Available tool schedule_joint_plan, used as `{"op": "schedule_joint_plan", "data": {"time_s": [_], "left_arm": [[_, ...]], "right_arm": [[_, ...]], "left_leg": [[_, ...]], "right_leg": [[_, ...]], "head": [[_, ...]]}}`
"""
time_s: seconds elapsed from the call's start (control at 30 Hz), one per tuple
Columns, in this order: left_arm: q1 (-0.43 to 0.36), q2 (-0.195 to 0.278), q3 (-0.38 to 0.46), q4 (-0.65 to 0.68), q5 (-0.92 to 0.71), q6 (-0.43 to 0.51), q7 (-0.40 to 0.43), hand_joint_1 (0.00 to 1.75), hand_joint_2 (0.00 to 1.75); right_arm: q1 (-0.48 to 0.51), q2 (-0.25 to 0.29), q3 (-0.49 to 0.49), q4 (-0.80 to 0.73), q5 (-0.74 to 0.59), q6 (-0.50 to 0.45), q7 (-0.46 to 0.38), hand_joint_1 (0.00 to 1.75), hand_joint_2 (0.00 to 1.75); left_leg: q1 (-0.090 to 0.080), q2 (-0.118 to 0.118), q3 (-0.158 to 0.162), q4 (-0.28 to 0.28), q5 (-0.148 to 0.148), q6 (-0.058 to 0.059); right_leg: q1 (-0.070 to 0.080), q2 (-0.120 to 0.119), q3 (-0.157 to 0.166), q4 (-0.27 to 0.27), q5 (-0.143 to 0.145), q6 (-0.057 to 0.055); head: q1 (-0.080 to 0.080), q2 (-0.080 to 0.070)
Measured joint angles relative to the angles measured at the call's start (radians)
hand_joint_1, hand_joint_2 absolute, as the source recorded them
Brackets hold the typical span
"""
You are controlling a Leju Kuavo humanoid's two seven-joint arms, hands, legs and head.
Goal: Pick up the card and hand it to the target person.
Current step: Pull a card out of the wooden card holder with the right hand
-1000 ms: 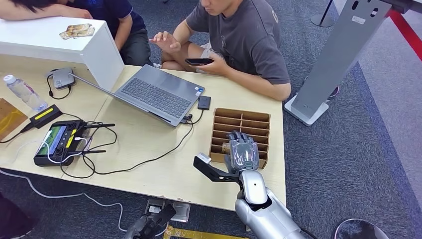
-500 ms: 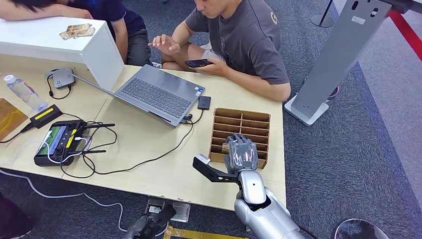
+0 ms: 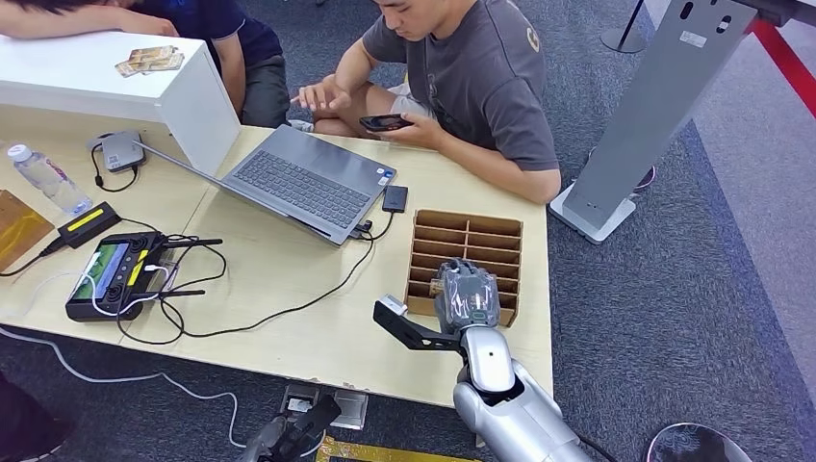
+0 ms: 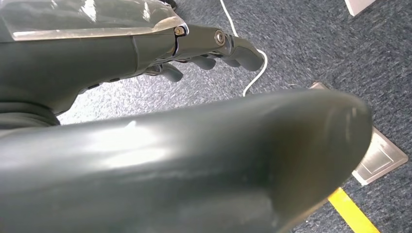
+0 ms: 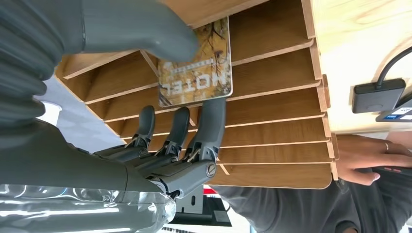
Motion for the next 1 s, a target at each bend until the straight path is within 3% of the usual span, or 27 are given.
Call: {"op": "schedule_joint_plan", "data": {"time_s": [0.13,1.0], "left_arm": [[0.000,0.000,0.000,0.000,-0.001,0.002,0.000,0.00,0.00],[0.001,0.000,0.000,0.000,-0.008,0.003,0.003,0.00,0.00]], "right_arm": [[-0.001,0.000,0.000,-0.003,-0.002,0.006,0.002,1.28,1.75],[0.013,-0.008,0.000,-0.044,-0.003,-0.008,0.013,1.59,1.75]], "left_leg": [[0.000,0.000,0.000,0.000,0.000,0.000],[0.000,0.000,0.001,0.000,0.000,0.000]], "right_leg": [[0.000,0.000,0.000,0.000,0.000,0.000],[0.000,0.000,0.000,0.000,0.000,0.000]], "head": [[0.000,0.000],[0.000,0.000]]}}
